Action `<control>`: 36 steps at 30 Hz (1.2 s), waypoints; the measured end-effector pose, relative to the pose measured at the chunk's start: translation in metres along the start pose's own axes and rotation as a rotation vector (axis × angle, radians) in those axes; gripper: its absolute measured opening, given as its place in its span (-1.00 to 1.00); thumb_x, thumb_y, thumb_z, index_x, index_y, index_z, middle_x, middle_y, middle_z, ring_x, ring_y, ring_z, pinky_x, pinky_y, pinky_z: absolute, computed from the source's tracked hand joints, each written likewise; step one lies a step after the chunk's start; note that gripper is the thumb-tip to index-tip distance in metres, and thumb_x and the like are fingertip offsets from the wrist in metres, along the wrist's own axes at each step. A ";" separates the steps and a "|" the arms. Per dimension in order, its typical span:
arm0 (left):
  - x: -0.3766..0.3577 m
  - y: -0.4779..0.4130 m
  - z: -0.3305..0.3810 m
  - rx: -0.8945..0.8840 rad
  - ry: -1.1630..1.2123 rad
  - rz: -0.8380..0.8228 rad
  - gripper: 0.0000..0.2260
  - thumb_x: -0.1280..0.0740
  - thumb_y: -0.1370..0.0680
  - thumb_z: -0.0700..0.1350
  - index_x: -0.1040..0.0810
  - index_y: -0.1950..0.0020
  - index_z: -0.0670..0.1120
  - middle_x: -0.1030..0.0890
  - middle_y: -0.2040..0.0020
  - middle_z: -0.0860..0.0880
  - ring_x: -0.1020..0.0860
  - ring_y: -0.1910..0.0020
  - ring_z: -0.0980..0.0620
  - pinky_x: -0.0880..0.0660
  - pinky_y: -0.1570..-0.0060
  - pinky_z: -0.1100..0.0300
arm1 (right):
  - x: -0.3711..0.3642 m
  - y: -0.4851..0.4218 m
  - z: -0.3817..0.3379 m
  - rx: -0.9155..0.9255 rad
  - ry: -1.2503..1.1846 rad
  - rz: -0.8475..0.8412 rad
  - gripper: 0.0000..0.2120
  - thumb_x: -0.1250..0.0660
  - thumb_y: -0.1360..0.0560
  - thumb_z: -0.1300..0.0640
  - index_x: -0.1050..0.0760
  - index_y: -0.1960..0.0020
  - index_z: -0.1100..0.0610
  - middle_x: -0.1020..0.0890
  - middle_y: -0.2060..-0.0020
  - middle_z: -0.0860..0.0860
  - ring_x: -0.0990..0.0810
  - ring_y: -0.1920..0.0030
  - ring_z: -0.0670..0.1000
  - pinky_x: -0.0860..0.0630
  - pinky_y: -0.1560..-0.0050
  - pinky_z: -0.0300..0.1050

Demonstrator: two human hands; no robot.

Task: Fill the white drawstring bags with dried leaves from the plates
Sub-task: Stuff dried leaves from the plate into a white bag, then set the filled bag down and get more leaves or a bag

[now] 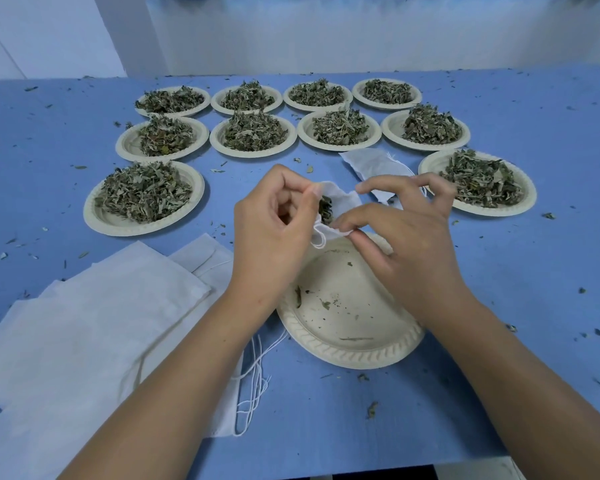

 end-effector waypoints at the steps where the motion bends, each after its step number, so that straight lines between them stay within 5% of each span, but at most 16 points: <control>1: -0.001 0.000 0.000 0.005 -0.001 -0.007 -0.83 -0.35 -0.58 -0.16 -0.51 0.21 -0.02 -0.48 0.42 -0.17 -0.37 0.49 0.14 -0.44 0.48 0.08 | -0.001 0.000 -0.001 -0.007 -0.023 -0.001 -0.88 -0.35 -0.48 0.23 -0.64 0.17 0.09 -0.67 0.11 -0.04 -0.36 -0.24 -0.28 -0.03 -0.28 -0.20; 3: -0.001 0.000 0.000 0.008 -0.007 -0.008 -0.84 -0.36 -0.58 -0.16 -0.51 0.20 -0.04 -0.51 0.37 -0.24 -0.39 0.47 0.09 -0.45 0.44 -0.02 | 0.000 0.000 0.000 -0.027 -0.058 0.000 -0.89 -0.34 -0.49 0.19 -0.65 0.11 0.06 -0.65 0.04 -0.09 -0.30 -0.28 -0.34 -0.03 -0.29 -0.19; 8: 0.002 0.000 0.001 -0.012 -0.013 0.000 -0.83 -0.34 -0.58 -0.18 -0.50 0.20 -0.02 -0.48 0.45 -0.02 -0.39 0.48 0.15 -0.49 0.42 0.00 | 0.008 -0.003 0.005 -0.035 0.005 0.040 -0.92 -0.41 -0.51 0.10 -0.66 0.15 0.04 -0.66 0.18 -0.14 -0.54 -0.06 0.03 -0.12 -0.17 0.00; 11: 0.001 0.000 0.001 -0.007 -0.015 -0.001 -0.80 -0.34 -0.58 -0.18 -0.50 0.21 0.04 -0.49 0.44 0.03 -0.39 0.47 0.15 -0.47 0.40 -0.09 | 0.008 -0.002 0.013 -0.122 -0.056 0.013 -0.92 -0.46 -0.46 0.11 -0.65 0.21 0.07 -0.62 0.24 -0.18 -0.51 -0.04 -0.04 -0.11 -0.21 0.00; 16: 0.000 0.000 0.000 -0.008 -0.018 -0.006 -0.82 -0.34 -0.58 -0.16 -0.51 0.21 0.02 -0.49 0.43 0.00 -0.38 0.47 0.14 -0.41 0.43 0.06 | 0.002 0.004 0.024 -0.321 -0.244 -0.004 -0.94 -0.47 -0.42 0.12 -0.63 0.20 0.09 -0.49 0.18 -0.31 -0.39 -0.07 -0.38 -0.08 -0.25 -0.23; 19: -0.008 0.004 0.001 -0.025 -0.015 -0.076 -0.84 -0.35 -0.58 -0.14 -0.50 0.20 0.02 -0.52 0.44 0.01 -0.45 0.47 0.11 -0.41 0.43 0.15 | -0.010 0.002 0.010 -0.219 -0.243 -0.127 -0.83 -0.32 -0.50 0.04 -0.63 0.17 0.09 -0.57 0.23 -0.26 -0.42 -0.14 -0.34 -0.07 -0.30 -0.20; 21: -0.016 0.008 0.004 -0.065 -0.010 -0.156 -0.85 -0.35 -0.57 -0.15 -0.51 0.19 0.00 -0.56 0.42 -0.03 -0.52 0.46 0.07 -0.47 0.42 0.16 | -0.022 0.005 -0.002 -0.103 -0.240 -0.272 -0.76 -0.21 -0.52 0.03 -0.59 0.17 0.10 -0.63 0.26 -0.14 -0.52 -0.10 -0.14 -0.17 -0.32 -0.03; 24: -0.020 0.010 0.008 -0.128 -0.034 -0.204 -0.87 -0.35 -0.54 -0.17 -0.51 0.19 0.00 -0.59 0.35 -0.11 -0.56 0.40 -0.07 -0.49 0.38 0.12 | -0.027 0.008 -0.002 -0.103 -0.237 -0.342 -0.79 -0.22 -0.44 0.03 -0.53 0.26 0.11 -0.53 0.39 -0.08 -0.51 0.25 -0.04 -0.53 0.11 0.03; 26: -0.022 0.010 0.010 -0.144 -0.040 -0.208 -0.87 -0.36 -0.54 -0.17 -0.52 0.19 -0.01 -0.60 0.33 -0.11 -0.55 0.37 -0.11 -0.49 0.36 0.09 | -0.025 0.007 0.001 -0.122 -0.213 -0.279 -0.85 -0.26 -0.41 0.12 -0.51 0.30 0.14 -0.44 0.44 -0.10 -0.42 0.39 -0.04 -0.48 0.38 -0.09; 29: -0.024 0.006 0.013 -0.163 -0.026 -0.248 -0.89 -0.33 -0.58 -0.21 -0.56 0.10 -0.01 -0.60 0.34 -0.01 -0.54 0.40 0.02 -0.46 0.38 0.22 | -0.021 0.004 0.006 -0.143 -0.211 -0.141 -0.82 -0.33 -0.36 0.44 -0.51 0.35 0.22 -0.31 0.49 -0.17 -0.25 0.41 -0.06 -0.21 0.40 -0.31; 31: -0.010 -0.008 0.002 -0.044 0.091 -0.170 -0.87 -0.26 -0.60 -0.24 -0.56 -0.05 -0.07 -0.60 0.36 0.04 -0.50 0.45 0.11 -0.45 0.36 0.29 | -0.021 0.006 0.021 -0.229 -0.200 -0.106 -0.83 -0.30 -0.37 0.48 -0.58 0.31 0.31 -0.50 0.52 0.05 -0.38 0.46 0.05 -0.33 0.43 -0.14; 33: 0.024 -0.024 -0.017 0.121 0.157 0.077 -0.82 -0.21 -0.60 -0.29 -0.51 -0.14 -0.11 -0.61 0.35 0.04 -0.50 0.45 0.10 -0.49 0.32 0.24 | -0.019 0.008 0.041 -0.350 -0.212 -0.065 -0.85 -0.25 -0.42 0.44 -0.56 0.28 0.40 -0.55 0.43 0.29 -0.53 0.41 0.26 -0.43 0.42 0.04; 36: 0.084 -0.035 -0.032 0.183 -0.063 0.493 -0.79 -0.19 -0.57 -0.28 -0.45 -0.19 -0.17 -0.60 0.18 0.06 -0.54 0.24 0.11 -0.52 0.06 0.10 | -0.025 0.014 0.066 -0.557 -0.264 -0.045 -0.83 -0.21 -0.45 0.41 -0.43 0.29 0.47 -0.46 0.44 0.37 -0.29 0.44 0.10 -0.20 0.38 -0.06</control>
Point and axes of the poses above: each hand's wrist, its own y-axis away from the middle knuckle, its own x-axis out of the back of the hand, z = x × y, the point moved 8 cm from there along -y, towards the middle knuckle
